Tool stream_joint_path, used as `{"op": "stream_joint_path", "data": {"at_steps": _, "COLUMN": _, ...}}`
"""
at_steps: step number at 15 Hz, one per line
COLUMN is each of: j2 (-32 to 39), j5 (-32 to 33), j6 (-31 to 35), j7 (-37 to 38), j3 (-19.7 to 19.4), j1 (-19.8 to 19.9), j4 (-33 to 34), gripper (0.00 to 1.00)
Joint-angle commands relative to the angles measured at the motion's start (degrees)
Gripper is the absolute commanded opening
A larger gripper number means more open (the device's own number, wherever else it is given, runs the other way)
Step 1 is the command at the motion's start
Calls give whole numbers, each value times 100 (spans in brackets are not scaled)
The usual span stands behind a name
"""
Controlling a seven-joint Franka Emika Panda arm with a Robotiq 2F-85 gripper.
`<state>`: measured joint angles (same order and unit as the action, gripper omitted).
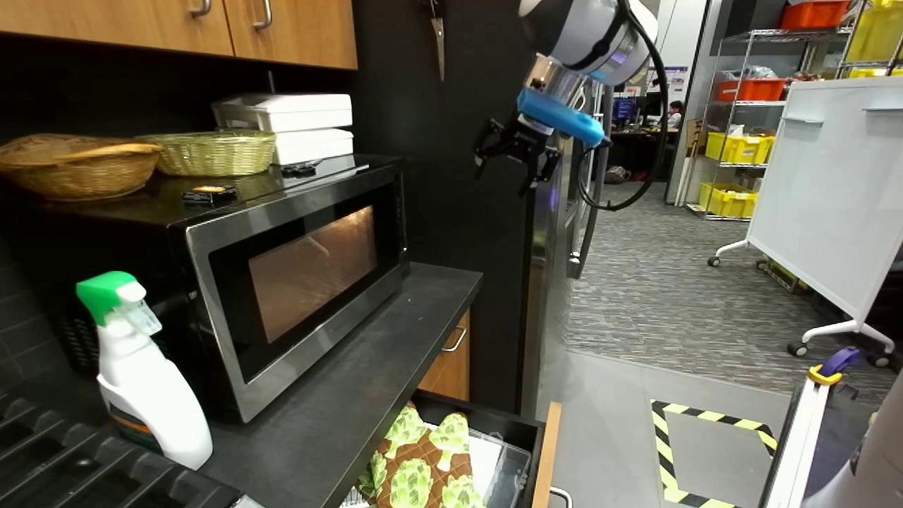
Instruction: Press a button on the right side of the microwave
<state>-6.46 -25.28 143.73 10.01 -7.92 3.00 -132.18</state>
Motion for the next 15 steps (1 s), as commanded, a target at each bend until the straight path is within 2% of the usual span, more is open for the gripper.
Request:
{"op": "stream_joint_path", "data": {"at_steps": 1, "j2": 57, "j5": -212, "j6": -183, "j7": 32, "j3": 27, "j1": 71, "j4": 136, "gripper": 100}}
{"op": "stream_joint_path", "data": {"at_steps": 15, "j2": 31, "j5": -313, "j6": -253, "j7": 9, "j3": 19, "j1": 89, "j4": 108, "gripper": 100}}
